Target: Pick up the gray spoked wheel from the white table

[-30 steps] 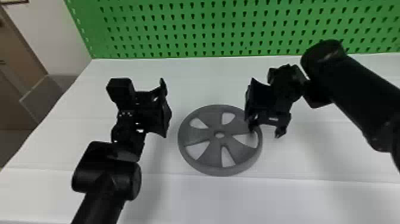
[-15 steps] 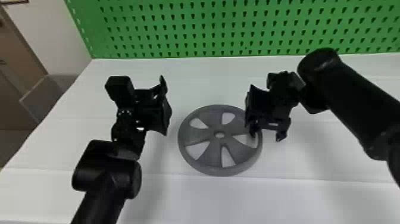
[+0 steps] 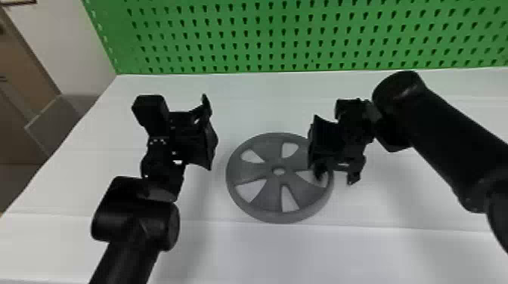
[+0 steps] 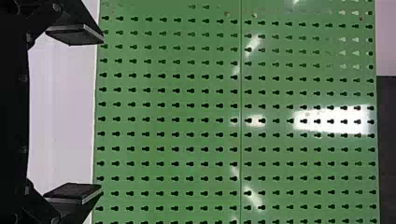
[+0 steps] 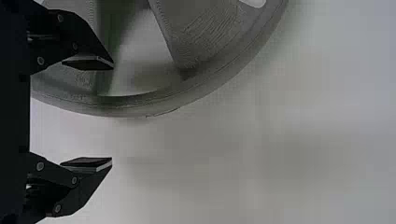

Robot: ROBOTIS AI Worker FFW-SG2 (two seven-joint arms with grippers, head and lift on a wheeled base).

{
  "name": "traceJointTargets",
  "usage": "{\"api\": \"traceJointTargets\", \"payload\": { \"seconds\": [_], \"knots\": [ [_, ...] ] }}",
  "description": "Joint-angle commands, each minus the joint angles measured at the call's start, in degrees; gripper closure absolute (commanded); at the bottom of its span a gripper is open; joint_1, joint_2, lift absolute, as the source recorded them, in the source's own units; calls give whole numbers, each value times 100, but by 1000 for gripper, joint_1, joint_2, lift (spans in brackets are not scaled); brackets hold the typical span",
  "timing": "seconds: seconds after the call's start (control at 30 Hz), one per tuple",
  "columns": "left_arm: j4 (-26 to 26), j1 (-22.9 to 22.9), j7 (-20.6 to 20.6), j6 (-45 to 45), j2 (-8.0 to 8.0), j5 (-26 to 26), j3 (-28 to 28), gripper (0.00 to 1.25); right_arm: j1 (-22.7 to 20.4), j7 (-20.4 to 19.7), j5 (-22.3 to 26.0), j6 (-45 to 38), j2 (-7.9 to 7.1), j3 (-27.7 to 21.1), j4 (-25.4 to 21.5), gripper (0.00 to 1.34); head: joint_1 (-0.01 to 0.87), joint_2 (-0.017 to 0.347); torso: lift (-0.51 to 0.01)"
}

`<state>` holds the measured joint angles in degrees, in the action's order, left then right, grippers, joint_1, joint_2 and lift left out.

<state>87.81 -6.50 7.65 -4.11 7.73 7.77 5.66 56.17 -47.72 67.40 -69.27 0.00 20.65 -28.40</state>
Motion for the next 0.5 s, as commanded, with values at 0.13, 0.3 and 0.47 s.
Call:
{"api": "traceJointTargets", "payload": {
  "seconds": [0.13,0.3,0.47],
  "knots": [
    [-1,-9,9,-11,1,5,-3,159,-9,0,168,27,5,238,-25,535,779,149,-83],
    [-1,-9,9,-11,1,5,-3,159,-1,0,168,45,5,273,-17,535,779,149,-83],
    [-1,-18,18,-11,1,5,-3,159,8,0,177,45,5,282,-25,535,779,149,-83]
  ]
}}
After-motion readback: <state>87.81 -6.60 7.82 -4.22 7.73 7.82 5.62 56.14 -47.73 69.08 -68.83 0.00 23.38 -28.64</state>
